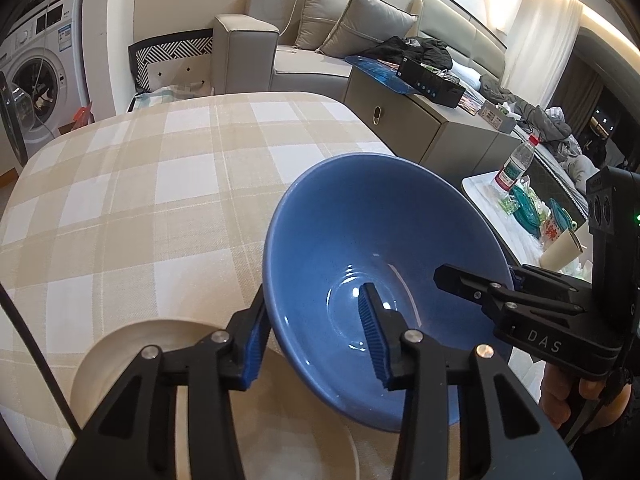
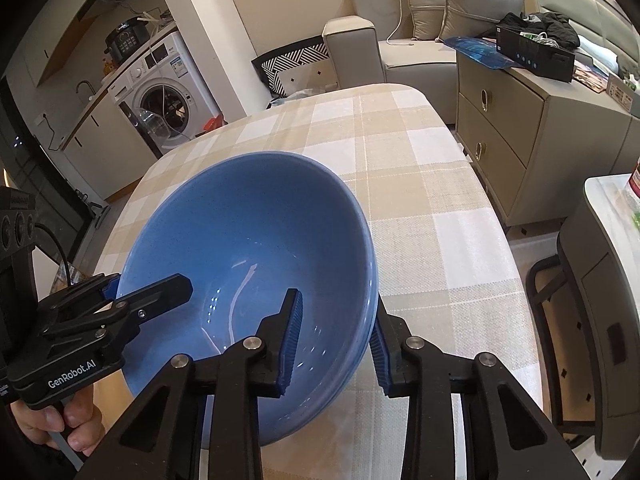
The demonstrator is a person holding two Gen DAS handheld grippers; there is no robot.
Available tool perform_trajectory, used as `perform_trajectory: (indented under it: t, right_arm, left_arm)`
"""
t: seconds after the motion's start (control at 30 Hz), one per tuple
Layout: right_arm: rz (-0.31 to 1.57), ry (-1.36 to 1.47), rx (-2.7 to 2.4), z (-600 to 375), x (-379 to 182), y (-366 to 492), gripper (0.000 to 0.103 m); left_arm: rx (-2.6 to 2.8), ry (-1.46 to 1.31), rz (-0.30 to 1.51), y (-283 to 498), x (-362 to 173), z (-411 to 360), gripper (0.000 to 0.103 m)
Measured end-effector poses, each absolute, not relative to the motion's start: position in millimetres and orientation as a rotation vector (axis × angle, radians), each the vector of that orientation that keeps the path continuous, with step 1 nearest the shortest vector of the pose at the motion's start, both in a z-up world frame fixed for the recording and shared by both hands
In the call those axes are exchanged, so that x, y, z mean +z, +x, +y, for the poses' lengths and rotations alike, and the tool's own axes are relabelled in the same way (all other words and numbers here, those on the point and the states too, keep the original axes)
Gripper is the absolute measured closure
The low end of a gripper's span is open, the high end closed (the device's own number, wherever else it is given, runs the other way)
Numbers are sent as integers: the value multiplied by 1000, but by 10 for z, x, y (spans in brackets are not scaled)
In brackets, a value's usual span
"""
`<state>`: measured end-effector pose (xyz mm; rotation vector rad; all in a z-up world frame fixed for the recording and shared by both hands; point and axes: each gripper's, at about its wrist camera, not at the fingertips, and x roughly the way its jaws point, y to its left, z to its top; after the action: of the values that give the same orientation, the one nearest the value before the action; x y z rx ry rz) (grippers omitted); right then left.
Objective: Organize plates and bowls
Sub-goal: 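Lift the nested blue bowls with both grippers and carry them over the cream plate stack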
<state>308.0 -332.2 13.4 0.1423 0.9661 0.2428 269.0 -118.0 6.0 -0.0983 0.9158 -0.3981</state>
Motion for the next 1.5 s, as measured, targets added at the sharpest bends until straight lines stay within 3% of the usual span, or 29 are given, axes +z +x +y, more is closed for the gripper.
perform_trajectory:
  t: [1.5]
  right_arm:
    - [886,55,257,-3067,829,2833,71]
  left_arm:
    - [-373,-93,820,2423,648,-979,61]
